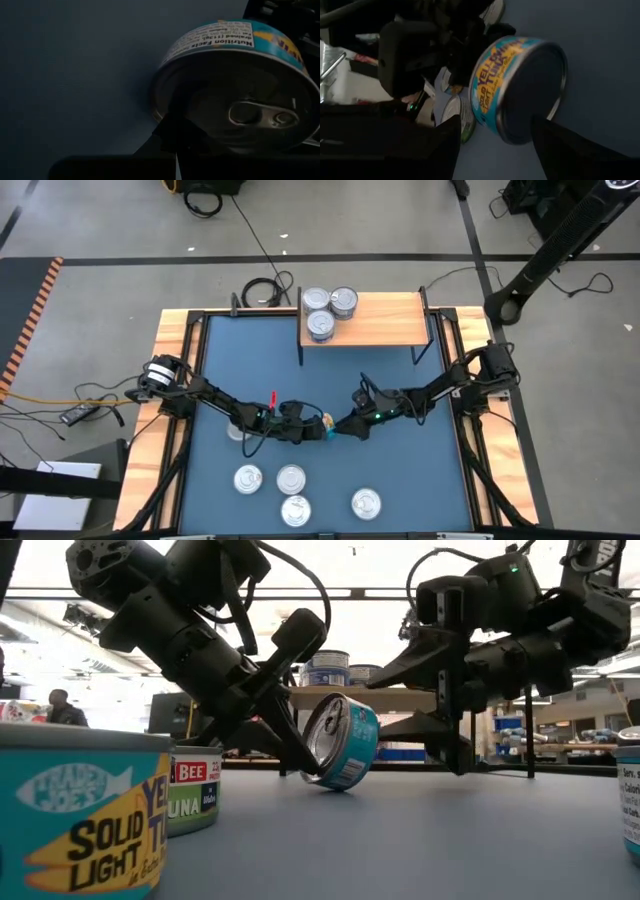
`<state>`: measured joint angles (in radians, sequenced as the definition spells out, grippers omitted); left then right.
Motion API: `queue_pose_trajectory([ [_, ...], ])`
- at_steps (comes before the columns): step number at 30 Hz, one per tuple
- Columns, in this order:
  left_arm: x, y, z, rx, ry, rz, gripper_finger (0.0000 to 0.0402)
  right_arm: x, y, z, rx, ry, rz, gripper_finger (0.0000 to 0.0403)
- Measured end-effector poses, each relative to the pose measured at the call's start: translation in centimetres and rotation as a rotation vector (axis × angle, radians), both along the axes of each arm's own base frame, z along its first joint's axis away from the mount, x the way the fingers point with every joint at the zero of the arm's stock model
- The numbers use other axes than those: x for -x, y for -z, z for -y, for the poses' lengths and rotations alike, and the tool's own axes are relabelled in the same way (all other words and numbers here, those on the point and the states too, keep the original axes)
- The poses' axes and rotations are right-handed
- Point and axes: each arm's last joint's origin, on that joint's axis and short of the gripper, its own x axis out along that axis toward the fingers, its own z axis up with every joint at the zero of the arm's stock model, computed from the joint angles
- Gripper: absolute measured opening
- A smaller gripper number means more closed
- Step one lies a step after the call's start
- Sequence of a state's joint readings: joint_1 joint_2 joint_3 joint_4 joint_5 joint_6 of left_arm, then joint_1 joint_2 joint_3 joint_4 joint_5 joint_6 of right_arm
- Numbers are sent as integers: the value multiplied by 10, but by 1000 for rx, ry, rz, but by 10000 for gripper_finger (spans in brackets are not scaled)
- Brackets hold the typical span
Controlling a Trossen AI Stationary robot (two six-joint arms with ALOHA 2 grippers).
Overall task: Stack canned seafood by type on shelf
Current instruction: Put the yellow blue tuna can on the shelf
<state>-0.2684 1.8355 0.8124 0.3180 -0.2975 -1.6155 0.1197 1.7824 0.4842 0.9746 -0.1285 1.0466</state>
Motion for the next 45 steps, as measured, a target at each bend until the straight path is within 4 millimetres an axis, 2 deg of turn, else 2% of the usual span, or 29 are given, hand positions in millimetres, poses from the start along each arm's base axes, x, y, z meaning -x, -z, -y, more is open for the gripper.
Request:
queue_pose_trajectory([
  [10,-1,-2,0,-2,9,20,0,12,8,17,-228,-125,-87,244],
  [15,-3,-3,1,-6,10,34,0,12,-2,17,-222,-179,-32,224],
  [25,-4,-5,1,-1,9,52,0,24,-45,24,-52,-225,92,174],
  [29,-4,-6,1,0,7,61,0,36,-58,24,72,-265,-72,161],
  [33,-5,-7,1,2,7,68,0,49,-77,17,371,-221,-365,150],
  [37,-6,-8,1,4,4,84,0,44,-112,8,570,-115,-382,145],
  [41,-6,-9,1,-5,-7,90,0,35,-130,1,563,-82,-344,145],
  [45,-6,-9,1,-22,2,88,0,33,-121,-1,502,-127,-405,145],
])
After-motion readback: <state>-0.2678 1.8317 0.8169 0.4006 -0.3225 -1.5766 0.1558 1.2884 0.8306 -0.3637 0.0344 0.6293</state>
